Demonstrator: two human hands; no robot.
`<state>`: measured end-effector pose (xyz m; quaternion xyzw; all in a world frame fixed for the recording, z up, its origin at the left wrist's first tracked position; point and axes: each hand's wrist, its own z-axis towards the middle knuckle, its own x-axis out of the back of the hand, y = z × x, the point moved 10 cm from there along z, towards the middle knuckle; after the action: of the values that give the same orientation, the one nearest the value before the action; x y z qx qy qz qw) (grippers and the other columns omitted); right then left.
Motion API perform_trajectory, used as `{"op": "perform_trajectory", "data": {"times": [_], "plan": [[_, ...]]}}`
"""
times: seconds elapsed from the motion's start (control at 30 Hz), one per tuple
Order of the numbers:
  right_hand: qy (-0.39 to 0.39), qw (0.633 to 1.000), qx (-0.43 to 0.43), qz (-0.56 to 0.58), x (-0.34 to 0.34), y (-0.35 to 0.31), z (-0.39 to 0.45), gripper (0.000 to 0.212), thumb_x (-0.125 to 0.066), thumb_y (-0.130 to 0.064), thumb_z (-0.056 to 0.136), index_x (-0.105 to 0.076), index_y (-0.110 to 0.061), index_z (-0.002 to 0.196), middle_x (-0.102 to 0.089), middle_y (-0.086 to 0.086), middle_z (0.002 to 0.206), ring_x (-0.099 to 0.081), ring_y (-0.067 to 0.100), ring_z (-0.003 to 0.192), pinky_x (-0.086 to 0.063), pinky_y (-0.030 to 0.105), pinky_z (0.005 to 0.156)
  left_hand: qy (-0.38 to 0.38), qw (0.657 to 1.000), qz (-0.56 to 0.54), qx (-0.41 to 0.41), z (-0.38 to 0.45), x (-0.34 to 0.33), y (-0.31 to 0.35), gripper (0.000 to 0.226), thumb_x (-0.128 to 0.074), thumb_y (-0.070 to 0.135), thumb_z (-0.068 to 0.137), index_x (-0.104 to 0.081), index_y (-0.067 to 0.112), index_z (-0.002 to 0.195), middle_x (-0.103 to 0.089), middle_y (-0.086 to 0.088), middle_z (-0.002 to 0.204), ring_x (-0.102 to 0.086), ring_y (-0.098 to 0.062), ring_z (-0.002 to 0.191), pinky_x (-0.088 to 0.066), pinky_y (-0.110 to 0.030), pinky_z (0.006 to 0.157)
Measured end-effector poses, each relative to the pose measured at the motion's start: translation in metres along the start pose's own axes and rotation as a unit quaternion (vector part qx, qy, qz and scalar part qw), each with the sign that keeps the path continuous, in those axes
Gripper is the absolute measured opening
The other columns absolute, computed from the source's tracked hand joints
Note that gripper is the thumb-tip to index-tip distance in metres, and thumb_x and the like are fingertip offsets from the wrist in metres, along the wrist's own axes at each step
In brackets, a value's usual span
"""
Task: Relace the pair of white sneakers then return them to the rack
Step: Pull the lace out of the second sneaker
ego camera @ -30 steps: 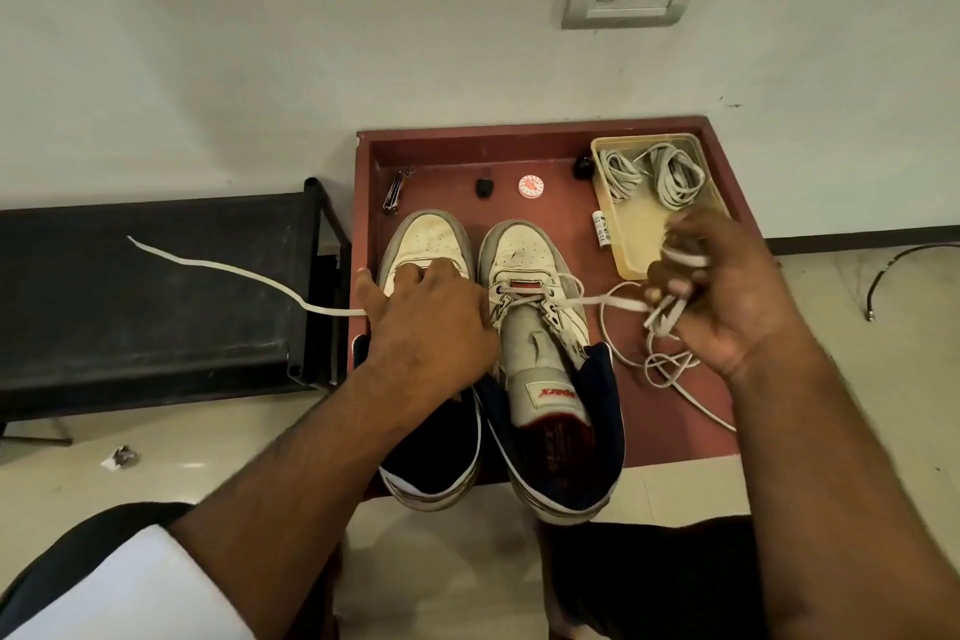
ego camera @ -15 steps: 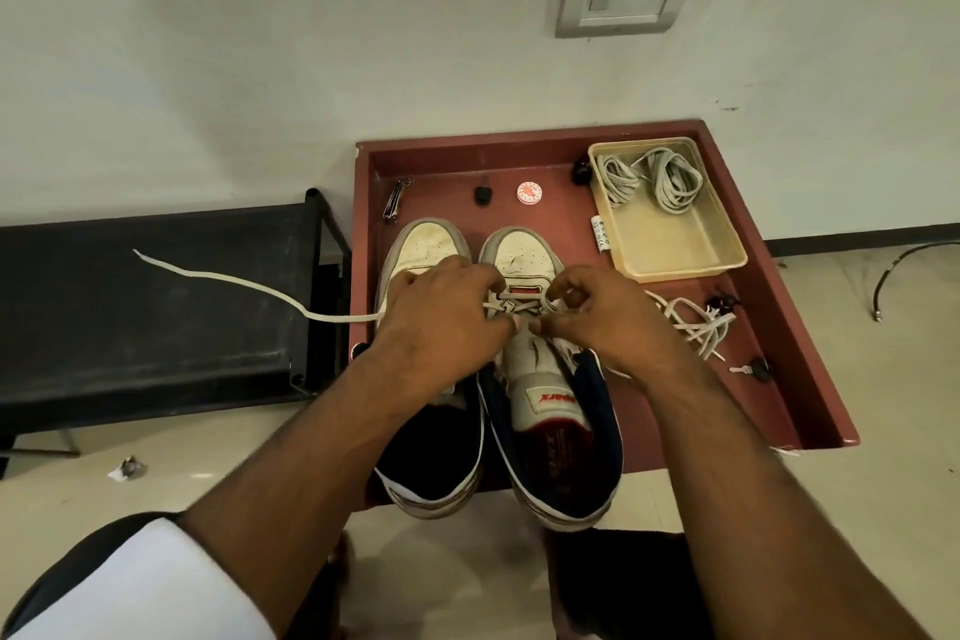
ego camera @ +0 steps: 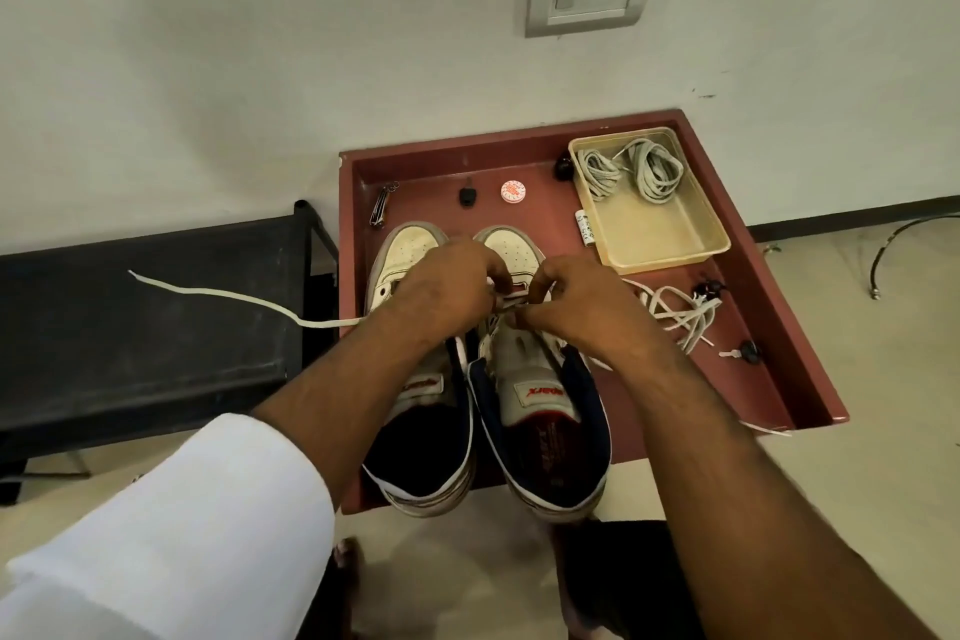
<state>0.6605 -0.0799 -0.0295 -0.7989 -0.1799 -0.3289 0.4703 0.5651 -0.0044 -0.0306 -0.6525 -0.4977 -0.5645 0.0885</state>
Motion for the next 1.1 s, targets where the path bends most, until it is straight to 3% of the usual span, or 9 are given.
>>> {"op": "perform_trajectory", "data": {"times": [0.2,0.37,0.57,0.63,0.73,0.83,0.97,1.03,1.1], "plan": [[-0.016,0.997,-0.044,-0.060,-0.005,0.012,-0.001,0.038,-0.079,-0.043,0.070,-0.045,-0.027,0.073,-0.057,-0.005,0.082,-0.055,0.016,0.078,-0.038,0.030,0.063,0.015,1.000,0.003,0.010,0.006,-0.003,-0.002,0.012,-0.075,0.020,0.086,-0.070,0.018,0.097,-0.055,-0.001,0.112,-0.055,-0.014,0.091,-0.048,-0.027,0.080],[0.030,0.996,-0.045,-0.064,0.008,0.012,-0.002,0.014,-0.067,-0.031,0.078,-0.059,-0.023,0.087,-0.061,-0.004,0.091,-0.058,0.019,0.086,-0.040,0.028,0.069,0.006,1.000,0.000,0.006,0.007,-0.004,-0.006,0.017,-0.074,0.014,0.085,-0.073,0.024,0.099,-0.061,-0.006,0.120,-0.063,-0.020,0.100,-0.053,-0.034,0.090],[0.045,0.996,-0.033,-0.063,0.012,0.005,-0.001,0.021,-0.063,-0.015,0.086,-0.066,-0.023,0.105,-0.062,-0.001,0.107,-0.056,0.017,0.095,-0.044,0.026,0.079,-0.021,1.000,-0.002,0.012,0.009,-0.005,0.000,0.028,-0.066,0.005,0.087,-0.071,0.018,0.111,-0.066,-0.004,0.119,-0.063,-0.020,0.103,-0.053,-0.031,0.088],[0.045,0.997,-0.026,-0.052,0.013,0.004,-0.002,0.025,-0.062,-0.009,0.083,-0.062,-0.022,0.104,-0.057,-0.004,0.099,-0.054,0.017,0.092,-0.043,0.027,0.076,-0.032,0.999,-0.040,0.013,0.009,-0.009,0.002,0.025,-0.060,0.003,0.087,-0.071,0.012,0.108,-0.068,-0.006,0.112,-0.063,-0.018,0.097,-0.053,-0.029,0.082],[0.048,0.998,-0.025,-0.034,0.013,0.007,-0.001,0.023,-0.062,-0.005,0.080,-0.055,-0.021,0.094,-0.055,-0.006,0.084,-0.057,0.020,0.086,-0.045,0.030,0.070,-0.023,0.998,-0.058,0.017,0.010,-0.012,0.002,0.012,-0.066,0.017,0.088,-0.068,0.012,0.097,-0.067,-0.004,0.100,-0.060,-0.015,0.084,-0.049,-0.027,0.069],[0.049,0.998,-0.031,-0.010,0.013,0.010,0.000,0.019,-0.066,-0.008,0.079,-0.055,-0.020,0.089,-0.059,-0.002,0.084,-0.060,0.021,0.084,-0.052,0.035,0.072,0.007,0.998,-0.063,0.019,0.016,-0.011,0.009,0.014,-0.072,0.027,0.086,-0.068,0.014,0.091,-0.067,-0.001,0.093,-0.062,-0.016,0.084,-0.048,-0.026,0.068],[0.044,0.998,-0.032,0.001,0.012,0.014,0.003,0.020,-0.070,-0.015,0.079,-0.055,-0.023,0.088,-0.060,-0.001,0.087,-0.061,0.023,0.085,-0.054,0.040,0.076,0.013,0.999,-0.037,0.021,0.022,-0.005,0.022,0.030,-0.073,0.024,0.086,-0.054,0.024,0.062,-0.052,0.007,0.066,-0.052,-0.011,0.065,-0.031,-0.017,0.049],[0.040,0.999,-0.032,0.009,0.011,0.016,0.004,0.023,-0.072,-0.017,0.079,-0.056,-0.026,0.093,-0.060,-0.002,0.091,-0.061,0.022,0.086,-0.055,0.039,0.077,-0.007,0.999,-0.024,0.022,0.026,-0.008,0.025,0.025,-0.070,0.019,0.089,-0.060,0.020,0.066,-0.056,0.004,0.068,-0.050,-0.010,0.061,-0.030,-0.015,0.046],[0.031,0.999,-0.035,0.007,0.008,0.018,0.004,0.030,-0.072,-0.018,0.079,-0.059,-0.029,0.104,-0.060,-0.001,0.098,-0.061,0.020,0.088,-0.055,0.037,0.078,-0.040,0.997,-0.045,0.040,0.027,-0.014,0.022,0.011,-0.067,0.019,0.092,-0.070,0.010,0.086,-0.062,-0.003,0.077,-0.053,-0.013,0.068,-0.034,-0.013,0.046]]}}
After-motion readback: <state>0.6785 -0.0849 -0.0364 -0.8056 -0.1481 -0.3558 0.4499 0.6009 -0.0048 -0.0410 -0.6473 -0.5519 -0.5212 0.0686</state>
